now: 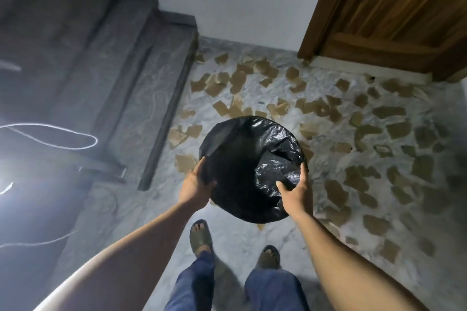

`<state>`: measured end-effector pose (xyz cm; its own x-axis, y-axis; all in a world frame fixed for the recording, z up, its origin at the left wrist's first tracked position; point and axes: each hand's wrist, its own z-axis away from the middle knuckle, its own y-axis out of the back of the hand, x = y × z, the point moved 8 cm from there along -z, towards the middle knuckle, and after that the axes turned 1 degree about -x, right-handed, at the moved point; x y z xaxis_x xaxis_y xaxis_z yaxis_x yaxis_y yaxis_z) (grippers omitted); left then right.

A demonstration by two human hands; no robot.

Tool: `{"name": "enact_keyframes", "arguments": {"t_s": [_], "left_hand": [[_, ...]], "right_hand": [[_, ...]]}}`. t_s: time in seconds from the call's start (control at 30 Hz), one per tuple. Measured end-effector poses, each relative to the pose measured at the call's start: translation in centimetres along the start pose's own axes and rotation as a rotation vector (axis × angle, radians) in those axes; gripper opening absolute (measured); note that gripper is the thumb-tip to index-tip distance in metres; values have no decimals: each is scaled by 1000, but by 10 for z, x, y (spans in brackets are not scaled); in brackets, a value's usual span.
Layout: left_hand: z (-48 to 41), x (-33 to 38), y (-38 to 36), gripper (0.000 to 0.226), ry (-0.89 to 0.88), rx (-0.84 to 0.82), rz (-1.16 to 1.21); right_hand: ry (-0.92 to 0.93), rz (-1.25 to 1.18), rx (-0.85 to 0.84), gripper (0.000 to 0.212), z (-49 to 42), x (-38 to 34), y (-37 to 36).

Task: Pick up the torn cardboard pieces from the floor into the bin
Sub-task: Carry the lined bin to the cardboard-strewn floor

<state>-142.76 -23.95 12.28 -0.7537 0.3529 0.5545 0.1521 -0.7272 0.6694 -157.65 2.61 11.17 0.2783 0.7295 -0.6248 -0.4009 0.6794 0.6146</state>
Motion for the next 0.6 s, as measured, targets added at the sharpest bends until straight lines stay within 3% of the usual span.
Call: {"name": "enact_keyframes", "arguments": {"t_s": [0.23,0.47,0.6], "left_hand": [[-212,-61,-104,79,-12,-29,-10],[-437,-53,-163,79,-231,158,97],[-544,-32,-181,76,-378,297,163]], "right_hand": [[4,-79,107,96,-169,48,-110],[116,-184,132,88,-385,39,-190],[185,-268,46,90,-494,23,-231]]}}
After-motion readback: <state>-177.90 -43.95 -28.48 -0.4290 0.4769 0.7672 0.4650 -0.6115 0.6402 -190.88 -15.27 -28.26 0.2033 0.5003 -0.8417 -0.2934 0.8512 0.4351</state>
